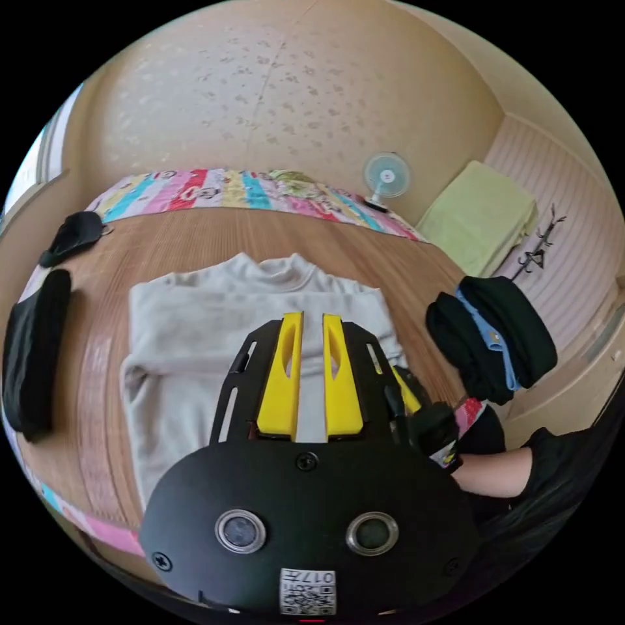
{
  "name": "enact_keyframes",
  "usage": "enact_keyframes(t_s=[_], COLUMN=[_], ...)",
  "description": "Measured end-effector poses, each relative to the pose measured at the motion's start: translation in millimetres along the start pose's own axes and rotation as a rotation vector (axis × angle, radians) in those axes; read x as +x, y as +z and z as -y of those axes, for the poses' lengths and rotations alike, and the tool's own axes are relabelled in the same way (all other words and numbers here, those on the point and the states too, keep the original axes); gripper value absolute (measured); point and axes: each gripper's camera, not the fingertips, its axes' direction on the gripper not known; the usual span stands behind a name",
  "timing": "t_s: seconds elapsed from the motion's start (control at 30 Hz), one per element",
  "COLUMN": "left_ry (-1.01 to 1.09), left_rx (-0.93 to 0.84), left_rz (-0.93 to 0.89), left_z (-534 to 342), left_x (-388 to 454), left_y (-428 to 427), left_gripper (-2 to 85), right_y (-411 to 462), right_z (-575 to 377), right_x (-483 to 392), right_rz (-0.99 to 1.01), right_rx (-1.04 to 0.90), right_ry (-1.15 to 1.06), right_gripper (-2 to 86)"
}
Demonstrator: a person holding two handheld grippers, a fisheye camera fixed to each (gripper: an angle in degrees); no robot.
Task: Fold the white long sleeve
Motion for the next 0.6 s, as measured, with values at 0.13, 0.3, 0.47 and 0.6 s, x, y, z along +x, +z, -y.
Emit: enact_keyframes(t_s=[0.13,0.3,0.47,0.6], left_ry=[-0.084,-0.136,-0.103,-0.109], left_rx=[-0.066,-0.250,-0.293,-0.222], left_rz=[0.202,0.252,0.363,0.396], left_z=[-57.1,-88.1,-69.2,-50.1], left_x=[-34.9,-54.8,-37.5,-44.7], left_y=[-1.8,89.7,128.5,160.6], left_gripper=[6.3,0.0,-0.9,-1.0], right_y=[2.4,10.5,50.4,87.9], right_z=[5.7,24.8,61.2,106.7], right_x=[-0.7,11.9,81.6,92.7], right_rz=[-0.004,0.073,0.461,0.519], right_rx=[-0.001,-0.065,-0.188,-0.174], right_ry=[-0.001,-0.009,0.179,0.211], right_gripper=[3.8,3.1,2.6,2.3])
